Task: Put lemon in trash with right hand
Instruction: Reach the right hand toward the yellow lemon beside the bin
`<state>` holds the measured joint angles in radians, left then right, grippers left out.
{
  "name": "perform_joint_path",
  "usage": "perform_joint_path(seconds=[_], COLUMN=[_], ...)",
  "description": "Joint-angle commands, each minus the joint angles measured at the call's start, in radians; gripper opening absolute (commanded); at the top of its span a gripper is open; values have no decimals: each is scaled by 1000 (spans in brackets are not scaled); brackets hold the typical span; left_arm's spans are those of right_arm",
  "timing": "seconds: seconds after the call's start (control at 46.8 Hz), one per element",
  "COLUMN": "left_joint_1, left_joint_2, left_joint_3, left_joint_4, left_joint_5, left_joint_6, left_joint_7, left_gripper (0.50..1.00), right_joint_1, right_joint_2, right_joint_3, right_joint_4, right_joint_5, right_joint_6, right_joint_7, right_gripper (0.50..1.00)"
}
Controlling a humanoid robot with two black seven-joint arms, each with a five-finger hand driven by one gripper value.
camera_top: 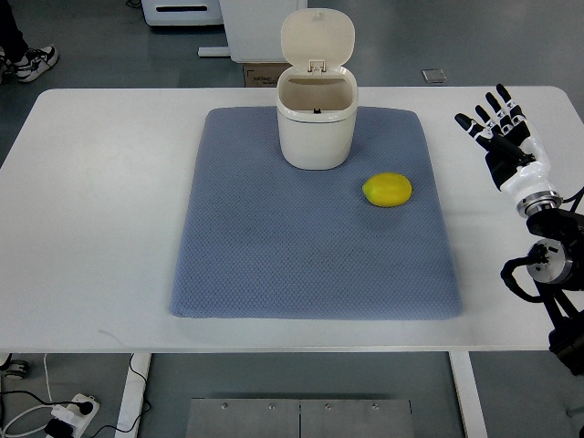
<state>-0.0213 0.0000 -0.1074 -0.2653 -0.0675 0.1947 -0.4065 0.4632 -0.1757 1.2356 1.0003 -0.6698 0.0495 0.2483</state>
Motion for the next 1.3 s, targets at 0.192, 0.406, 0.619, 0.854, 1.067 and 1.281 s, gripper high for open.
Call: perform_joint_path(seconds=[0.192,0.406,0.619,0.854,1.067,1.281], left_joint_1=[0,0,0,0,0,0], left_joint_2=[0,0,0,0,0,0], left_joint_3=[0,0,0,0,0,0], left_joint_4=[0,0,0,0,0,0], left_joint_5=[0,0,0,0,0,0], left_joint_6=[0,0,0,0,0,0], left_joint_7=[0,0,0,0,0,0], left_gripper=[1000,1000,1000,1000,1000,1000], right_joint_1=[8,23,49,98,112,123], right_joint_2=[-73,-79,-80,-80,-80,-80], right_joint_3=[-192,-275,-347,-467,-548,-610], right_joint_4=[-2,-3,-43,-111,-131,-150], right_joint_5=[-7,-56,-93,-93,-93,-94], right_joint_6=[-10,-14,-19,-82,-91,-106], right_joint_7=[86,105,141,212,252,279], right_gripper=[989,985,970,966,962,941])
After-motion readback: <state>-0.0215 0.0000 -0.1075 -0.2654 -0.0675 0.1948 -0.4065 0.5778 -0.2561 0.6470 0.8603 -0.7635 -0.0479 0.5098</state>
